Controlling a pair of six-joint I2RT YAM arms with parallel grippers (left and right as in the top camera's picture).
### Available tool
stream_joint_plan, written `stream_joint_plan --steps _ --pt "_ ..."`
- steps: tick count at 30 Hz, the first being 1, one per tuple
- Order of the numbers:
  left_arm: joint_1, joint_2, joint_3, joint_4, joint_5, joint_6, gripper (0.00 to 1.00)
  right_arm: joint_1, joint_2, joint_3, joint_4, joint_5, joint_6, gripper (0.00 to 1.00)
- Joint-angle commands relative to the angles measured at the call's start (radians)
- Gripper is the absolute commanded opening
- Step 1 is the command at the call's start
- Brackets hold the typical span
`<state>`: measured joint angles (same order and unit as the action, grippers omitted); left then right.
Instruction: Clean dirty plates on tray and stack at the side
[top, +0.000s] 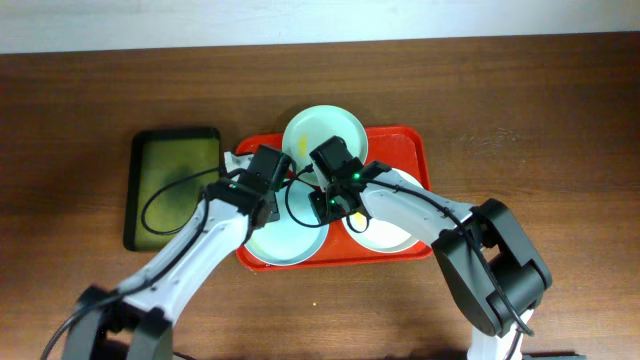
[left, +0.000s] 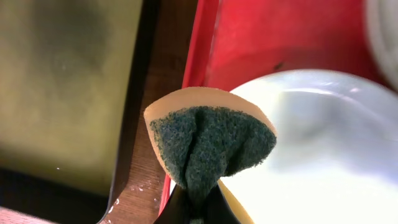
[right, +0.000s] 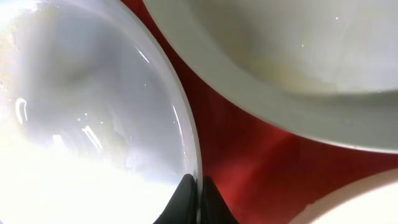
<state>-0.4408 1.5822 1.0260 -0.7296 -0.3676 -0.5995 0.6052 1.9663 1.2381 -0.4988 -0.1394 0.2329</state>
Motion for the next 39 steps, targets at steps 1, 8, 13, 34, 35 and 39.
stream_joint_plan --steps 1,8,13,34,35,39 --pt "0.013 -0.121 0.022 -0.003 0.005 -0.011 0.0 0.003 -0.045 0.027 -0.047 0.021 -0.016 0.04" --pt "0.204 -0.344 0.022 -0.079 0.002 -0.009 0.0 0.045 -0.174 0.172 -0.23 0.349 -0.019 0.04" --pt "0.345 -0.354 0.022 -0.131 0.005 0.029 0.0 0.153 -0.185 0.33 -0.359 0.687 -0.114 0.04" --pt "0.476 -0.351 0.022 -0.17 0.04 0.054 0.0 0.475 -0.185 0.417 -0.031 1.491 -1.068 0.04" --pt "0.476 -0.351 0.022 -0.171 0.04 0.055 0.0 0.475 -0.185 0.417 -0.023 1.492 -1.075 0.04" --pt "0.476 -0.351 0.022 -0.177 0.039 0.055 0.0 0.475 -0.185 0.417 -0.02 1.49 -1.011 0.04"
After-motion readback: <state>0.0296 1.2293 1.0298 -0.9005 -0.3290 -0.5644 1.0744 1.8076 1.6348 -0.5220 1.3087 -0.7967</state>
